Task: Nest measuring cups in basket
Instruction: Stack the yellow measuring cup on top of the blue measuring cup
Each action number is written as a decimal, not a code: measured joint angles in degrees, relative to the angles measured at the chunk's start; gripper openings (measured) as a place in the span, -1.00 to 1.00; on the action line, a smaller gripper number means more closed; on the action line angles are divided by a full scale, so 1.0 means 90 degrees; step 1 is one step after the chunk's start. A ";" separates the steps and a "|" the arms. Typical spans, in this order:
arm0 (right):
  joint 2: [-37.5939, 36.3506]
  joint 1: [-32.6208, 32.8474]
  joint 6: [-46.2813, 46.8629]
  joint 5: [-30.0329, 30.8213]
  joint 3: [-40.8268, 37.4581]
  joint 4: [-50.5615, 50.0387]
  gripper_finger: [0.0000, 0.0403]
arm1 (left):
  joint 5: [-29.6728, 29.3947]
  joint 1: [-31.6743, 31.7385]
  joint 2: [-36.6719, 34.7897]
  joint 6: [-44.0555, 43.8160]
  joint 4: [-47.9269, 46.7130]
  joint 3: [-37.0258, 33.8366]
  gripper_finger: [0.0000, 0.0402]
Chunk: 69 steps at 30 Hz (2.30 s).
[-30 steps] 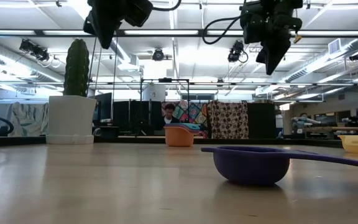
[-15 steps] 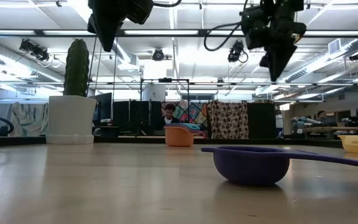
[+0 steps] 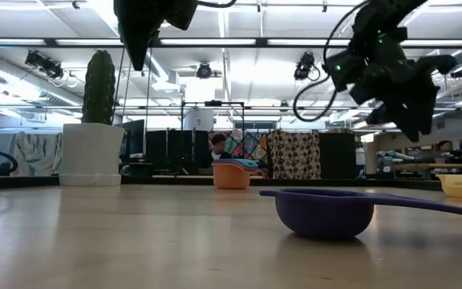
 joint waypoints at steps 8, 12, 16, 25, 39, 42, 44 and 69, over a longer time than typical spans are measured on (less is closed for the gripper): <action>0.0000 0.0000 -0.0034 0.0154 -0.0835 0.0790 -0.34 | 0.0000 0.0000 0.0000 0.0017 -0.0014 0.0000 -0.98; 0.0000 0.0000 -0.0030 0.0285 -0.1176 0.1155 -0.34 | 0.0000 0.0000 0.0000 0.0014 -0.0012 0.0000 -0.98; 0.0000 0.0000 -0.0007 0.0283 -0.1482 0.1398 -0.34 | 0.0002 0.0000 0.0000 -0.0008 -0.0010 0.0000 -0.98; 0.0000 0.0000 0.0001 0.0327 -0.2005 0.1970 -0.35 | 0.0002 0.0029 0.0000 -0.0005 0.0022 0.0000 -0.98; 0.0000 0.0201 -0.0241 0.0748 -0.1581 0.2450 -0.93 | 0.0005 0.0029 0.0002 0.0017 0.0012 0.0000 -0.98; 0.0000 0.0451 -0.0390 0.0874 -0.1163 0.2297 -0.93 | 0.0007 0.0072 -0.0062 0.0015 -0.0012 0.0000 -0.98; 0.0000 0.0615 -0.0486 0.0978 -0.0744 0.2177 -0.93 | 0.0005 0.0108 -0.0122 0.0015 -0.0035 0.0002 -0.98; 0.2907 0.0569 -0.3011 0.2143 0.6650 -0.0179 -0.93 | 0.0003 0.0624 -0.0632 0.1273 -0.0328 0.0005 -0.98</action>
